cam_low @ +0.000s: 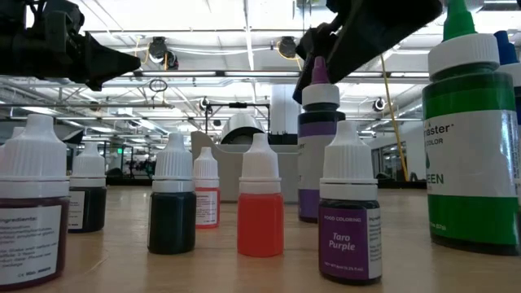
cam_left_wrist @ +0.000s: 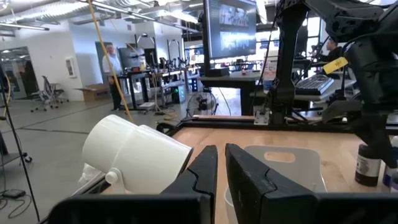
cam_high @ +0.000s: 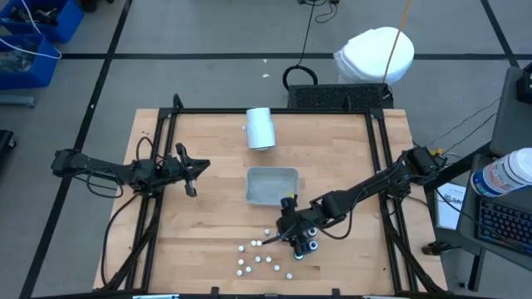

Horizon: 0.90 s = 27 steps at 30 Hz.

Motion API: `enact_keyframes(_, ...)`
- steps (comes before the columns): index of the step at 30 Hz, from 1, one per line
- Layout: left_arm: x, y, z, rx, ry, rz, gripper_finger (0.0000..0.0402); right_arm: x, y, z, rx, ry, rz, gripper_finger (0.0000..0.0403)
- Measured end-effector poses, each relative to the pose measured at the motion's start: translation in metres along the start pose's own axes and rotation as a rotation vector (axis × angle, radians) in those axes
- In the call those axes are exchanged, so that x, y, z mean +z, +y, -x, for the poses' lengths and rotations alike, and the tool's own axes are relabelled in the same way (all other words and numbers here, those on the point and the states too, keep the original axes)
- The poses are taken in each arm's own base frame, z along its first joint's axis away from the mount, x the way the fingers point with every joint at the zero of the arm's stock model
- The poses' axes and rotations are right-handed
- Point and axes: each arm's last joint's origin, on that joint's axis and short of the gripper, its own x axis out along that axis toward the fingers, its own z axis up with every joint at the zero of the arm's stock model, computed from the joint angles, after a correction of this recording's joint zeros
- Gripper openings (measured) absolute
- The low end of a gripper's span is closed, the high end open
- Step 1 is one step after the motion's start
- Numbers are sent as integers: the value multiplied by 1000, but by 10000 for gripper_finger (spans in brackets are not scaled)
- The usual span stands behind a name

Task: Pick & Place food coloring
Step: Put the purple food coloring bottle into the gray bin

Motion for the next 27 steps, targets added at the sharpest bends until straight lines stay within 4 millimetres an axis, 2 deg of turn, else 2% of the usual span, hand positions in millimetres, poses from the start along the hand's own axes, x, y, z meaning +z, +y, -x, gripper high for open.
enact_keyframes(3, 0, 0, 0, 0, -1, 0, 42, 1, 0, -1, 2, -8, 5, 231)
enact_keyframes(10, 0, 0, 0, 0, -1, 1, 42, -6, 0, -20, -2, 34, 20, 223)
enact_keyframes(15, 0, 0, 0, 0, -1, 0, 42, -7, 0, -21, -1, 35, 20, 215)
enact_keyframes(27, 0, 0, 0, 0, -1, 1, 42, -6, 0, -21, 20, 38, 25, 111)
